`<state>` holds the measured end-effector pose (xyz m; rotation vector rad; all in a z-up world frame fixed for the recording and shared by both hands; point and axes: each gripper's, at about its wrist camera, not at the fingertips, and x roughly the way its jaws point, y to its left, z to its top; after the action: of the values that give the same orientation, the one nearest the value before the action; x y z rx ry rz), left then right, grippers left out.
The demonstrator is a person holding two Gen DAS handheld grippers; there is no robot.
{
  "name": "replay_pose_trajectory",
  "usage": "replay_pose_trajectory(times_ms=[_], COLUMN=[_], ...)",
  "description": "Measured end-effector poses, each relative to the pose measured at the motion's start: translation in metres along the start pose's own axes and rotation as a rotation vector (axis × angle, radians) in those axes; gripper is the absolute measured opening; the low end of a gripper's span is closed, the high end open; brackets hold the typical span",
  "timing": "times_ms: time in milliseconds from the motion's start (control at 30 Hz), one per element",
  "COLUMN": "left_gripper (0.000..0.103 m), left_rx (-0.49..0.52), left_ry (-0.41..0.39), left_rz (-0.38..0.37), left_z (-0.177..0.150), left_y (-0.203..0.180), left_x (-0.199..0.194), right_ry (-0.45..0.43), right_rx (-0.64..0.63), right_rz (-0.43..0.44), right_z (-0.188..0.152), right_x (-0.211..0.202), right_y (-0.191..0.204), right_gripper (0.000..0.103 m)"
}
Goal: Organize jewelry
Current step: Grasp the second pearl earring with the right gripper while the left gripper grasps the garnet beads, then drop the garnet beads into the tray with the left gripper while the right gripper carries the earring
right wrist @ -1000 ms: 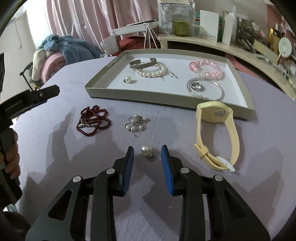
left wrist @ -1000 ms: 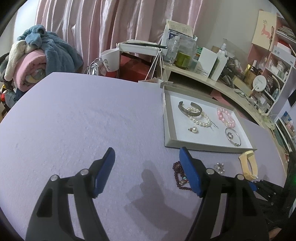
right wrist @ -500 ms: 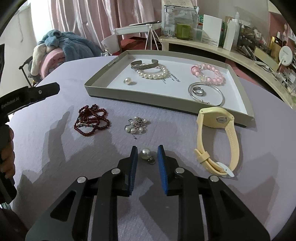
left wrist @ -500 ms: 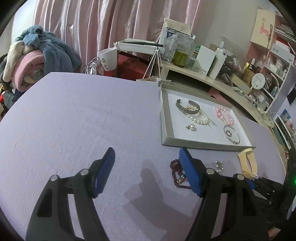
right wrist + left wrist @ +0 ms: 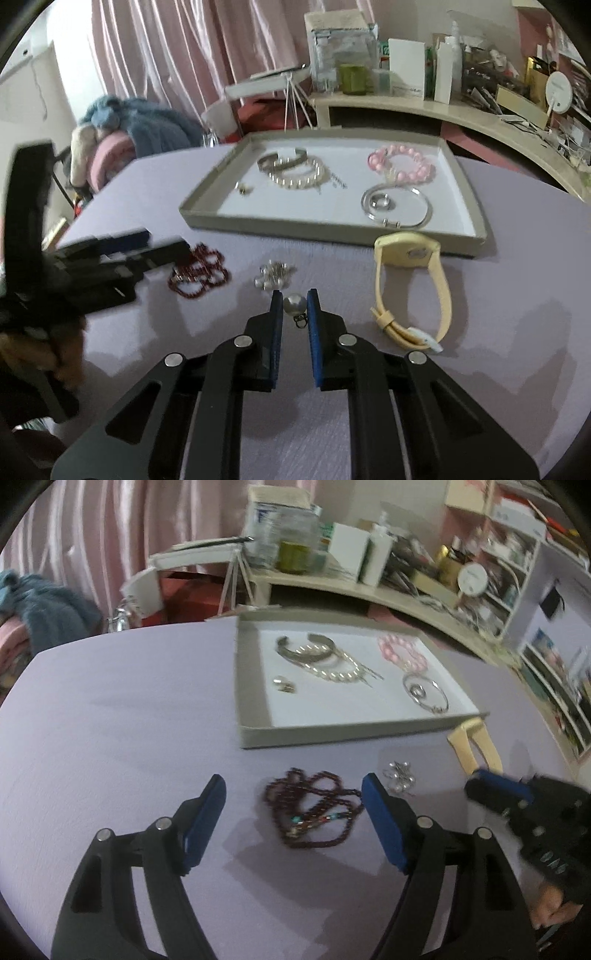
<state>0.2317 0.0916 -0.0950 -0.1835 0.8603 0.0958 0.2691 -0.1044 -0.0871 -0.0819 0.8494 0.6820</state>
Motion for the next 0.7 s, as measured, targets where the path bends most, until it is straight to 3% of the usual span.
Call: replay_pose_trajectory(times_ms=[333,400,467,600,700], left_gripper=[0.072,0.056,0.024,0.008,0.008], left_rx=[0.130,0.142,0.144,0.105,0.095], left_ry=[0.074,0.059,0.051,0.044,0.016], left_rz=[0.025,0.024,0.025,-0.022,-0.055], left_z=[-0.004,-0.005,-0.004,0.000,0.004], left_y=[-0.020,-0.023,-0.024,-0.017,-0.014], left_x=[0.029,0.028,0.028,0.023,0.009], right_ry=[-0.014,-0.013,-0.015,-0.028,-0.052], right_rx=[0.107,0.114,0.119,0.120,0.123], right_rz=[0.037,0.037,0.039,0.043,0.045], right_z=[0.009,0.008,0.008,0.010,0.014], right_x=[-0.004,-0.004,-0.005,-0.009,-0.015], right_y=[-0.013,-0.014,-0.015,-0.014,-0.014], right_gripper=[0.014,0.014,0.014,0.014,0.014])
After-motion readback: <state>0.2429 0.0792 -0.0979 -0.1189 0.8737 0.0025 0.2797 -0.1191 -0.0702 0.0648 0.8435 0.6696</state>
